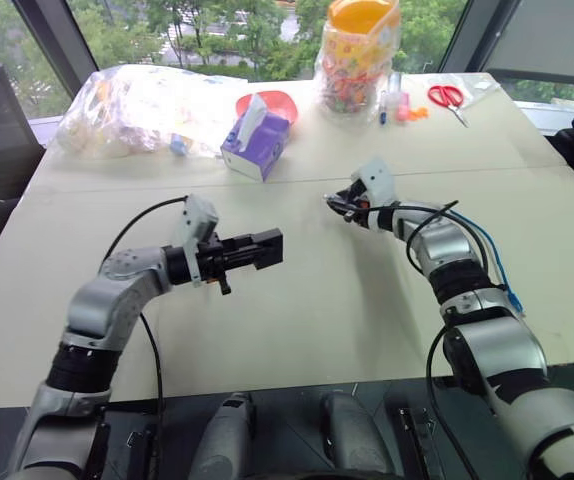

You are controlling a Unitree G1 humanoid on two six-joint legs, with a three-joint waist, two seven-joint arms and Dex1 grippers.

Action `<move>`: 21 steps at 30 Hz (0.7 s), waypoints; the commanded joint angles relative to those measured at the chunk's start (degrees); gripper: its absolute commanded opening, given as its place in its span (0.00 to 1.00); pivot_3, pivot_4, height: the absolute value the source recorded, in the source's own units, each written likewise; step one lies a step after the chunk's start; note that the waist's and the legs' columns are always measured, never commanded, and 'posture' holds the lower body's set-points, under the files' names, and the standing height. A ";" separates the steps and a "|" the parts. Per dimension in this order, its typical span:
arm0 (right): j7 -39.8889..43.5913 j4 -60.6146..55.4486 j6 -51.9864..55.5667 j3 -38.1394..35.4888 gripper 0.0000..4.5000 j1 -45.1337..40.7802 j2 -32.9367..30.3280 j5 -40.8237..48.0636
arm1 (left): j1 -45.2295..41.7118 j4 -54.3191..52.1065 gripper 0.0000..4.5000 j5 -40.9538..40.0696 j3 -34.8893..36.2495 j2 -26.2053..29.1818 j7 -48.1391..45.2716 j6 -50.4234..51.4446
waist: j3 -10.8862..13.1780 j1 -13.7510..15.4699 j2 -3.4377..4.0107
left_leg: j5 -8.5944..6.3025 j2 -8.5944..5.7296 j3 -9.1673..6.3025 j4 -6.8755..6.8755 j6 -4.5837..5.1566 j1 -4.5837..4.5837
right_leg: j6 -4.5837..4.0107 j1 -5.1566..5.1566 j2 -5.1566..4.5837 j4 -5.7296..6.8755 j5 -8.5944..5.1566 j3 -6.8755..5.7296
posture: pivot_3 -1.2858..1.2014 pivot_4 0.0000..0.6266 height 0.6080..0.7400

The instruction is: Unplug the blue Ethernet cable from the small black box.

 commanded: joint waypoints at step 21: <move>-8.92 -38.26 30.94 -16.49 0.99 12.95 2.38 18.77 | -5.96 29.63 0.11 14.15 2.81 -11.74 9.18 -30.69 | -0.03 -0.02 0.04 | 0.00 0.00 -0.03 0.11 0.02 0.08 | 0.12 0.05 0.00 0.15 0.08 -0.01 | 0.52 0.24 0.90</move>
